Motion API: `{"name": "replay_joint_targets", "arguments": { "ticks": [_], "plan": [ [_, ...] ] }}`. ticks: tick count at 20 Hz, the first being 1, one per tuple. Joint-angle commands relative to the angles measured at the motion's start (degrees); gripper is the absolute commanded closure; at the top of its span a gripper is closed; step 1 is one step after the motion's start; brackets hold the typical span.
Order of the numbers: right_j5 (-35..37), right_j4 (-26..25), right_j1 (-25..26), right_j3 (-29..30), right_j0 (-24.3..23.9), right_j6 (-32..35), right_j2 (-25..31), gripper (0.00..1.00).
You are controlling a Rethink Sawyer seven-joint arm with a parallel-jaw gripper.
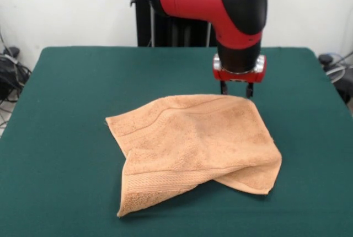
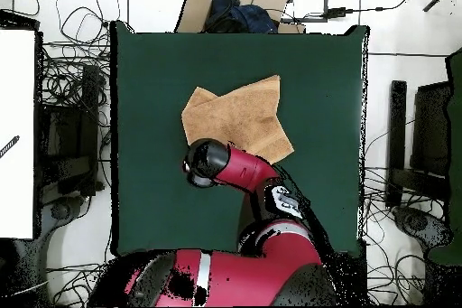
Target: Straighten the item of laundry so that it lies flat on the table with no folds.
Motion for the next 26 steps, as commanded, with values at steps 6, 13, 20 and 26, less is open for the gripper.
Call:
{"name": "replay_joint_targets", "arguments": {
  "ticks": [6,13,20,26],
  "plan": [
    [-10.6,3.6,-3.0,6.3,3.2,17.8,0.6,0.00],
    [-9.6,4.6,-3.0,5.8,3.4,16.9,0.1,0.00],
    [-8.6,5.6,-1.8,4.7,2.9,16.1,0.6,0.00],
    [-6.7,6.3,0.3,2.7,1.1,13.8,1.6,0.00]
  ]
}}
